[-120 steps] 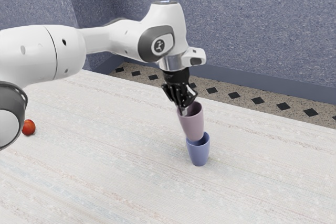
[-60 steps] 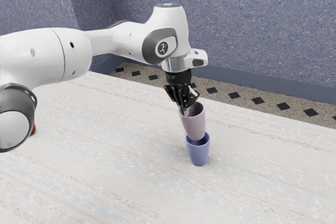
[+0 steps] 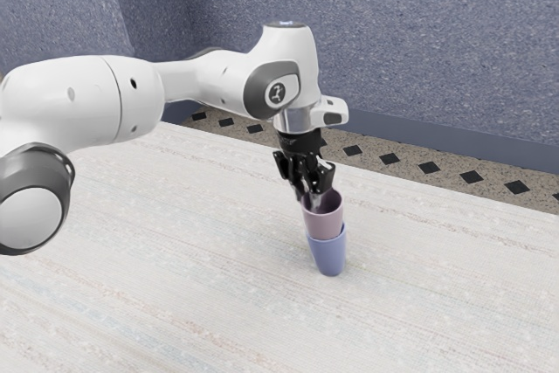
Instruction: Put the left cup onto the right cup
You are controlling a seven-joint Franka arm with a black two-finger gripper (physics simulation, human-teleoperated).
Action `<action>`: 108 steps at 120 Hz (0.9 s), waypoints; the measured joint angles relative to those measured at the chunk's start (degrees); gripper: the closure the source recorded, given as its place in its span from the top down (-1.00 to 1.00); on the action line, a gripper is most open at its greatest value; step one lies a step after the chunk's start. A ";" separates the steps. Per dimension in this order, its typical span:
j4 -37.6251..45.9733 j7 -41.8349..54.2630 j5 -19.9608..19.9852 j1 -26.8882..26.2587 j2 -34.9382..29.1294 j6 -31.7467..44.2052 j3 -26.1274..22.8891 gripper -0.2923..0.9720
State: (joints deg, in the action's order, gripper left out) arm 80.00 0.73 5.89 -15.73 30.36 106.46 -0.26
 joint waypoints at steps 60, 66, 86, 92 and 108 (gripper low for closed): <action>2.82 0.25 -0.13 0.01 -10.20 -1.77 -0.01 0.47; 3.90 0.26 -0.19 0.27 -11.90 -2.68 0.13 0.48; 9.69 0.43 -0.60 1.51 -17.46 -4.59 2.25 0.51; 11.04 0.51 -1.40 2.36 -18.76 -4.92 2.50 0.52; 12.48 1.83 -2.90 3.72 -21.76 -5.41 4.63 0.53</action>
State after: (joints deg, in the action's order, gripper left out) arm 92.48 2.56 2.99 -12.01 8.60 101.05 4.37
